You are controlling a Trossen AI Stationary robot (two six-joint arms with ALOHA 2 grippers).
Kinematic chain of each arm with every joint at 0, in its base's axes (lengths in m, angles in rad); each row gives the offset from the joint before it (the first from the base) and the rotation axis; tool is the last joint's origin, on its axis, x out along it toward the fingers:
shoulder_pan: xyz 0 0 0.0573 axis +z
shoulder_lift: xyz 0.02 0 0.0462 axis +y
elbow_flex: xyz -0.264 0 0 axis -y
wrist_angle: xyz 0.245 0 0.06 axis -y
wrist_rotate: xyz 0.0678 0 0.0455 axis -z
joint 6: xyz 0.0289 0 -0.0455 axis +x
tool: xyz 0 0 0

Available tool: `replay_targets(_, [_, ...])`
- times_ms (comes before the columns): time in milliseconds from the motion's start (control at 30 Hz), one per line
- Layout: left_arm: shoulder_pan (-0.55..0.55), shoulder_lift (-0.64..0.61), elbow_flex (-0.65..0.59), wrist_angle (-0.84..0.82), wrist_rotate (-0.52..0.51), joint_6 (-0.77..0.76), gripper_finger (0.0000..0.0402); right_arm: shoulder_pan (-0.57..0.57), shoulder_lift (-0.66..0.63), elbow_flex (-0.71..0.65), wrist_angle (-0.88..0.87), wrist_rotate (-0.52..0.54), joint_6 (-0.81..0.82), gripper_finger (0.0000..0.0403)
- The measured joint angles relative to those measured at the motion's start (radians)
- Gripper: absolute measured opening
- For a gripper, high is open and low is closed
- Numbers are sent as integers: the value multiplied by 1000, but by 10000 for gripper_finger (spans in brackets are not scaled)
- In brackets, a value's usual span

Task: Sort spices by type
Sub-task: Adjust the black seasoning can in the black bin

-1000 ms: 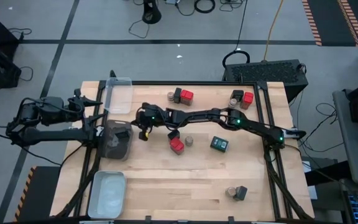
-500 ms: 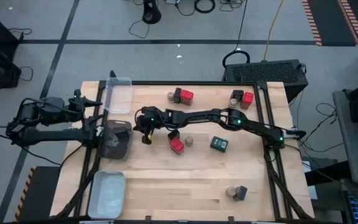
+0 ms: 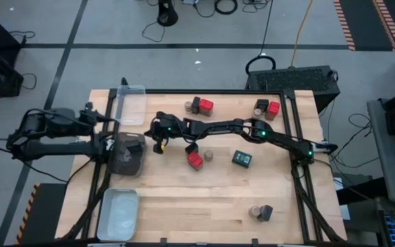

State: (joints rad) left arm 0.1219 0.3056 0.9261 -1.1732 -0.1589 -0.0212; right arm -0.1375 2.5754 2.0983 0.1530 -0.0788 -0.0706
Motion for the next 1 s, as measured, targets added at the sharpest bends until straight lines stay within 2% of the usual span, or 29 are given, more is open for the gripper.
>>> replay_targets(167, [0,115,-28,-1,29,5,244,1,-59,-1,-26,0,-40,0])
replay_targets(400, [0,325,-63,-92,109,-1,239,-4,-192,0,-308,106,-130,0])
replay_targets(533, [0,389,-84,-115,156,-18,203,-14,-251,0,-410,115,-168,0])
replay_targets(633, [0,415,-101,-114,210,-2,156,-20,-287,-26,-428,154,-188,0])
replay_targets(700, [0,422,-125,-108,245,9,114,-25,-327,-87,-423,183,-197,0])
replay_targets(833, [0,446,-141,-96,302,27,22,-45,-462,-310,-256,184,-164,0])
replay_targets(1000, [0,487,-141,-97,298,27,10,-72,-645,-619,-23,185,-104,0])
